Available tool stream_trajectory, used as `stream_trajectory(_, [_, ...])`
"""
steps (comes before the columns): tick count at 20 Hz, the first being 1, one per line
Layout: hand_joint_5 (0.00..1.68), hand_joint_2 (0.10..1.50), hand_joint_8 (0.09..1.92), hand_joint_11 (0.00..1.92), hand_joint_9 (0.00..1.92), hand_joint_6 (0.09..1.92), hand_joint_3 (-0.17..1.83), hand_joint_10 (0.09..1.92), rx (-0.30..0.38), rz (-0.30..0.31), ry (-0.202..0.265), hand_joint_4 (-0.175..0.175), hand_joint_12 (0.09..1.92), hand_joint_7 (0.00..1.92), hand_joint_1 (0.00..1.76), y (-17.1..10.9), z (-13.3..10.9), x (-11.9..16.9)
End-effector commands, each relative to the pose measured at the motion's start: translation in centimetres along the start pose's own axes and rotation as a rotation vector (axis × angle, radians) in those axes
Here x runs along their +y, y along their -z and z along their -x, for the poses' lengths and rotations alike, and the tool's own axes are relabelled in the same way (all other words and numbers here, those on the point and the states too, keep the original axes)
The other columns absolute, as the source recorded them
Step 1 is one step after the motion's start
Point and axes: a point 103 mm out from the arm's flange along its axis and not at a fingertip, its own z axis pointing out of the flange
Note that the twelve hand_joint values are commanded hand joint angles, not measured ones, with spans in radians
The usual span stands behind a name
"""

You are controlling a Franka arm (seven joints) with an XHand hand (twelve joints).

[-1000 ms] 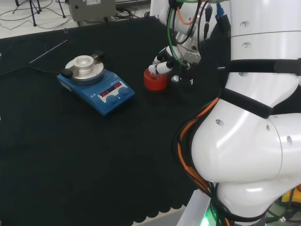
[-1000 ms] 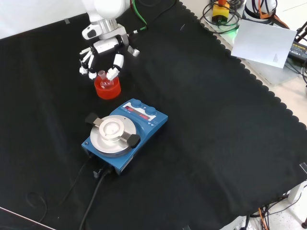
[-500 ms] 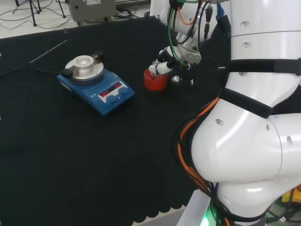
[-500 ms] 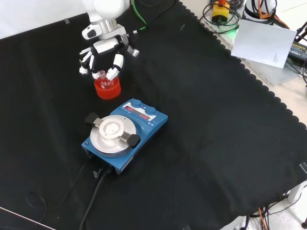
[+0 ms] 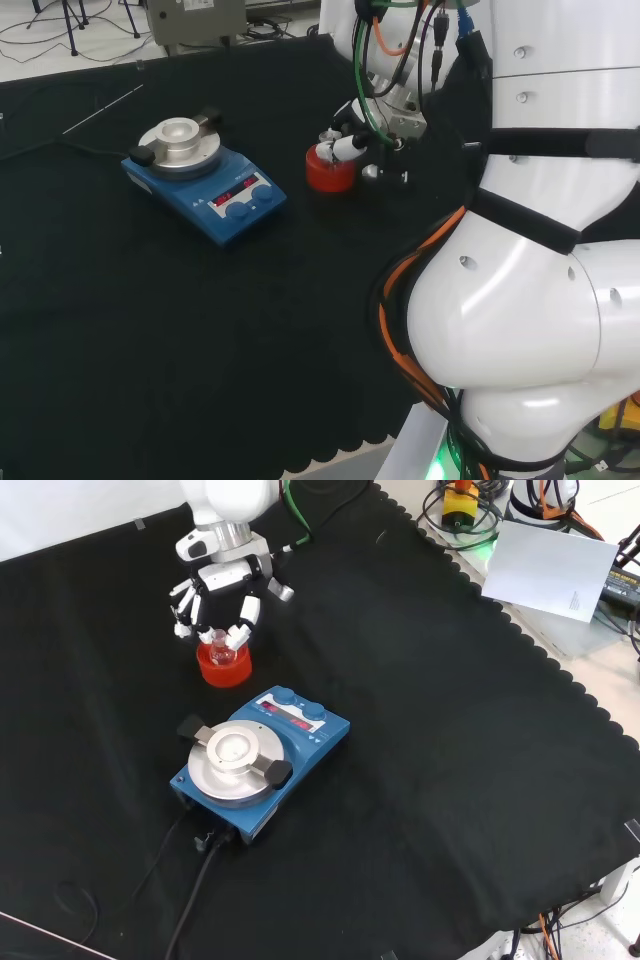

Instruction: Pick up the round-bottom flask.

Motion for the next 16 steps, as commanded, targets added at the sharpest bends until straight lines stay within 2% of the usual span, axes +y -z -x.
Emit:
stream_trajectory(1, [1.1,0.67,0.56,0.22,0.75,1.03,0.79,0.53,0.024,0.057,0.031,0.175,1.32,0.63,1.07,1.6,-1.1,0.0])
stream_trajectory(8, [1.11,0.66,0.55,0.24,0.76,1.04,0.82,0.52,0.036,0.043,0.033,0.175,1.32,0.64,1.08,3.9,-2.1,-0.7])
stream_trajectory(10, [1.11,0.65,0.55,0.24,0.76,1.04,0.84,0.52,0.075,0.035,0.02,0.175,1.32,0.64,1.08,5.3,-2.2,-0.9])
stream_trajectory(14, [1.12,0.64,0.55,0.25,0.76,1.04,0.85,0.52,0.065,0.034,0.012,0.175,1.32,0.64,1.08,6.3,-3.0,-1.7])
stream_trajectory(16, [1.12,0.63,0.54,0.25,0.76,1.04,0.86,0.51,0.058,0.033,0.011,0.175,1.31,0.64,1.08,6.5,-2.4,-1.8])
